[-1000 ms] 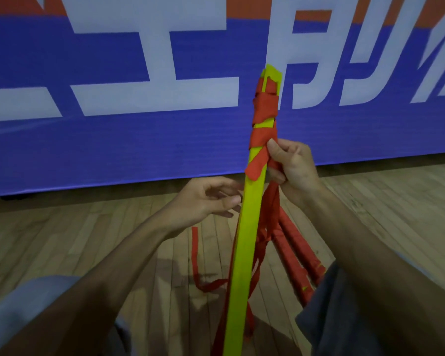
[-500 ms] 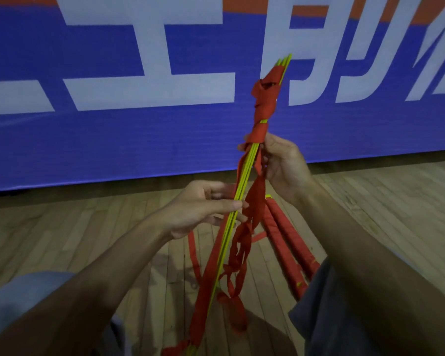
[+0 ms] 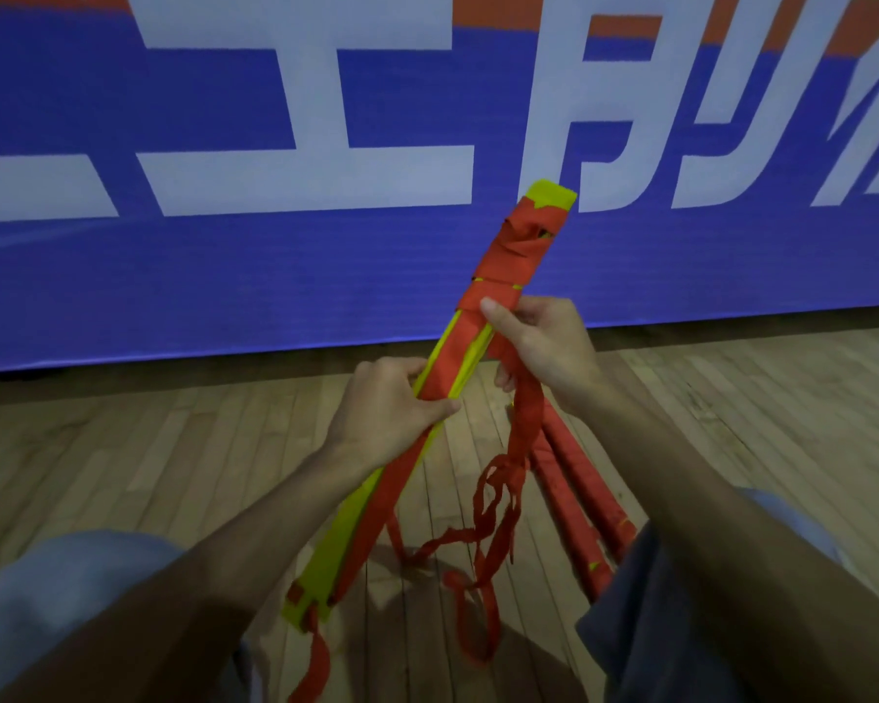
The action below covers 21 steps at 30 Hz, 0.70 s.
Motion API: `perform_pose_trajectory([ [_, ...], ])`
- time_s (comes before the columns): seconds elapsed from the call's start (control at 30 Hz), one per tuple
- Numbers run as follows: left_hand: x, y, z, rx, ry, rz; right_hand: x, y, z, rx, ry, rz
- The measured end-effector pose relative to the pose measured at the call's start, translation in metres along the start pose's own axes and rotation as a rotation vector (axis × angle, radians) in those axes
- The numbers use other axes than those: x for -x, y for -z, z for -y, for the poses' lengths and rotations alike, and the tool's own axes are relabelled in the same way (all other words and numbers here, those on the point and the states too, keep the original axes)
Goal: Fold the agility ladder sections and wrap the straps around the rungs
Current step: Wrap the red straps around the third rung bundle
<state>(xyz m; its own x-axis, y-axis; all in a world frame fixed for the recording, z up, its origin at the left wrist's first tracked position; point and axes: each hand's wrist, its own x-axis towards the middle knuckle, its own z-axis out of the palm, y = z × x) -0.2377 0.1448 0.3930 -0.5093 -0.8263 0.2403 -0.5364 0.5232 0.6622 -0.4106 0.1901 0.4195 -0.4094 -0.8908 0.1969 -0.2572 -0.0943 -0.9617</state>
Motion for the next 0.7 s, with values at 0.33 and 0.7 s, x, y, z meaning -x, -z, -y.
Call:
perform_pose_trajectory([
  [0.33,-0.005,0.011,-0.001,0.683,0.173,0.432,-0.01,0.012,-0.003,-0.225,0.065,-0.163],
  [0.7,0.004,0.022,-0.009,0.891,0.009,0.82,0.001,0.022,0.008,-0.636,0.168,0.202],
])
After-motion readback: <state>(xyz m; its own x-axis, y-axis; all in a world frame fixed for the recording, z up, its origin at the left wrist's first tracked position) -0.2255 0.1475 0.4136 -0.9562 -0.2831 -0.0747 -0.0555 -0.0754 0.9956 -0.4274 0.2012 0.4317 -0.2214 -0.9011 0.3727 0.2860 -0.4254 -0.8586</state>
